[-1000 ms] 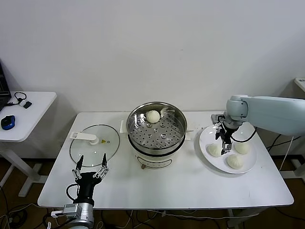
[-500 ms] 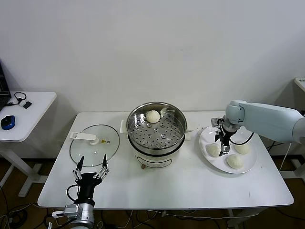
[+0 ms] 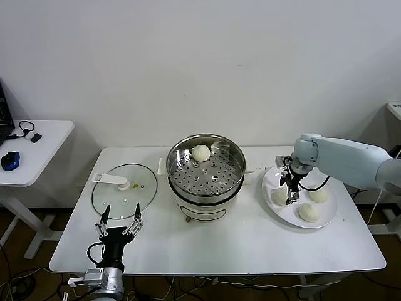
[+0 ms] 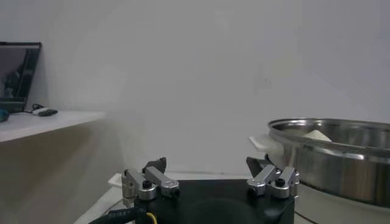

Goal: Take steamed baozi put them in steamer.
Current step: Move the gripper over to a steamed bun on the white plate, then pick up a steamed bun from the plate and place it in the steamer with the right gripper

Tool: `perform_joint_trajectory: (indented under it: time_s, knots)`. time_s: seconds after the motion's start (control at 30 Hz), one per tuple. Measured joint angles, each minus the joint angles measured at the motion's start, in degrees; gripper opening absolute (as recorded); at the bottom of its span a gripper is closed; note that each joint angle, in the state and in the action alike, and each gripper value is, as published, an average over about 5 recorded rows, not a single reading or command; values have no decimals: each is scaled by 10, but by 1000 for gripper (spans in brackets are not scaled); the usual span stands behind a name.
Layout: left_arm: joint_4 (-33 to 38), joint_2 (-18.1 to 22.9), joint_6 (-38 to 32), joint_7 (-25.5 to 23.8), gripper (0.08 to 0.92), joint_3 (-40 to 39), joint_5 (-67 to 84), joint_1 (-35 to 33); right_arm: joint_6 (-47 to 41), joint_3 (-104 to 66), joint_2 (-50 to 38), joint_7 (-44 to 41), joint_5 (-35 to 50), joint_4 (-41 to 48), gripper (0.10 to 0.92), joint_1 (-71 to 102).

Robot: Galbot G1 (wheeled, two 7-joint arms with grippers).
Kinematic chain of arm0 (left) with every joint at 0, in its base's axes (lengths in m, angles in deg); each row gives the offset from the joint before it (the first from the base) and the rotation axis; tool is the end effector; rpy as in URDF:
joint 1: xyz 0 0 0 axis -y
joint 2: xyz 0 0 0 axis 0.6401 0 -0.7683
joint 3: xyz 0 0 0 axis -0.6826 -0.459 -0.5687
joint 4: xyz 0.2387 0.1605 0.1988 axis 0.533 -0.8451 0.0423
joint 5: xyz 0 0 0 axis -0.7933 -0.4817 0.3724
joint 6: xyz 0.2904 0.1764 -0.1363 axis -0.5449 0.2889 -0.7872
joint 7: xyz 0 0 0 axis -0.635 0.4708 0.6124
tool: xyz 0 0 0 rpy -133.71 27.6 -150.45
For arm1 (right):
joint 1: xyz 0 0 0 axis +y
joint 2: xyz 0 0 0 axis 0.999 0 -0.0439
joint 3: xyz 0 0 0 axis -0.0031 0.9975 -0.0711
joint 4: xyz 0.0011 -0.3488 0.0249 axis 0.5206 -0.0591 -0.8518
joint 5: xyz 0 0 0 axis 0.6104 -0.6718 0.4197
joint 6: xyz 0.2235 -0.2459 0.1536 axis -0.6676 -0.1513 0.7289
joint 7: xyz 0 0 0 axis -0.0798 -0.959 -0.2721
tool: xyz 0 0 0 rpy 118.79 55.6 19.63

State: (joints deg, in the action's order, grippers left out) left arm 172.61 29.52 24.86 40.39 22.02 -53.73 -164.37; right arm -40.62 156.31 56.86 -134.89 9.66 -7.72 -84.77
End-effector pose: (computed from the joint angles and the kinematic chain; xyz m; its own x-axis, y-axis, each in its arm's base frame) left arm 0.1625 0.0159 -0.3423 -0.9961 -0.0690 0.0543 -0.0702 0.9973 -0.0212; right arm 0.5762 -0.1474 -0.2370 -0.0291 0.0134 0.9995 -0.9992 0.0282 -0.0295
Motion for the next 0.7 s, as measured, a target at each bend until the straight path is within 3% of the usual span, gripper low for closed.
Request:
perform_joint_trajectory:
  time_s: [0.1,0.37,0.7]
  knots:
    - [0,0,0,0,823,1,0,0,-1,-1,1,0,-2,0,794,1]
    - [0,0,1,0,823,0,1,2,-4,-4,4,-1,-7,1,599,4]
    - [3,0,3,0,823,-1,1,3,-8,16,3,-7,1,-20,568,-25]
